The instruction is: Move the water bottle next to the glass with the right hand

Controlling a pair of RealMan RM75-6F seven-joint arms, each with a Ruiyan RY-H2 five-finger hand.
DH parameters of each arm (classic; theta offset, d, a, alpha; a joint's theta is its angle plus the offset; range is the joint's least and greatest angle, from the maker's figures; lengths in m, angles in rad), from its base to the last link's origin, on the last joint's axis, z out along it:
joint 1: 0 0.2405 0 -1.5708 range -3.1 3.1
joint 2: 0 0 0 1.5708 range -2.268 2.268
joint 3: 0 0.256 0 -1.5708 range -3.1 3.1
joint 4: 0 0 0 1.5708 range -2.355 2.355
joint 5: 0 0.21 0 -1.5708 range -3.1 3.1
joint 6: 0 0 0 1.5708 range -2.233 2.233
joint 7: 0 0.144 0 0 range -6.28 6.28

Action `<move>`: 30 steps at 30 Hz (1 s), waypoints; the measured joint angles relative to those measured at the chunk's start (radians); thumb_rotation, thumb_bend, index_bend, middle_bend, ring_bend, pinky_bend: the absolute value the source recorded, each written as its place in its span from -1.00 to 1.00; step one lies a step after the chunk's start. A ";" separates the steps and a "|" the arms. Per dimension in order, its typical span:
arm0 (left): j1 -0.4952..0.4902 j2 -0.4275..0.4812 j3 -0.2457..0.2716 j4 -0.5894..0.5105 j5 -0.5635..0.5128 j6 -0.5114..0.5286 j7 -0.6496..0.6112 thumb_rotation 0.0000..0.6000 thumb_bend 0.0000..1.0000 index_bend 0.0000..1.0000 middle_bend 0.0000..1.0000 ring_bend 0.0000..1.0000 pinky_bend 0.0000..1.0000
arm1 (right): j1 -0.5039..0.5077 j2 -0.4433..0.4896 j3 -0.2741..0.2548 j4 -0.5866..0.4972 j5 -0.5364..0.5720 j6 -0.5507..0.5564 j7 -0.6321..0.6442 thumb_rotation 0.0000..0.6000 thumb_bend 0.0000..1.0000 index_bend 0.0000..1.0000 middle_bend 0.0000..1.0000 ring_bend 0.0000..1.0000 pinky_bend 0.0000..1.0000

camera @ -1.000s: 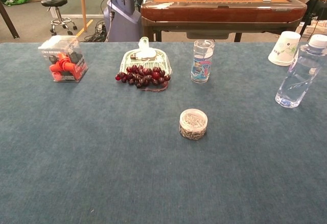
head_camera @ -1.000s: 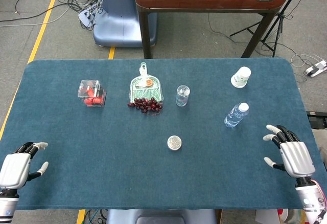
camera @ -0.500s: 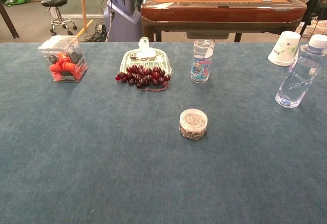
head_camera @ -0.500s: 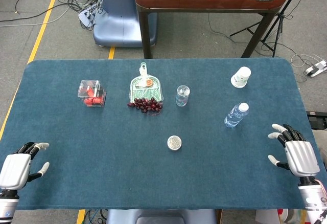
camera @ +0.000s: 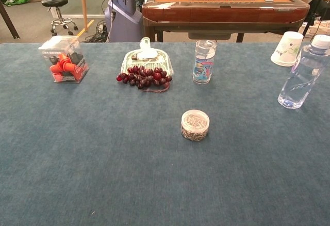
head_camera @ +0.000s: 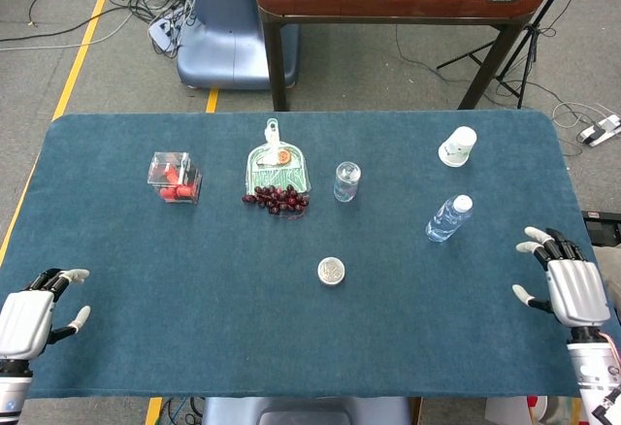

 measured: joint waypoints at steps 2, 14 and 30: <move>0.000 0.000 0.000 0.000 -0.001 -0.001 0.000 1.00 -0.38 -0.38 -0.23 -0.47 -0.13 | 0.001 -0.003 0.005 0.000 0.007 -0.001 0.001 1.00 -0.73 -0.34 -0.58 -0.80 -0.56; -0.002 0.001 -0.001 0.000 -0.006 -0.006 -0.007 1.00 -0.38 -0.38 -0.23 -0.47 -0.13 | 0.031 -0.056 0.054 0.051 0.055 -0.008 -0.036 1.00 -0.73 -0.62 -0.67 -0.80 -0.56; -0.002 0.008 -0.005 -0.002 -0.013 -0.007 -0.020 1.00 -0.38 -0.38 -0.23 -0.47 -0.12 | 0.125 -0.140 0.131 0.167 0.175 -0.103 -0.138 1.00 0.13 -0.68 -0.75 -0.83 -0.56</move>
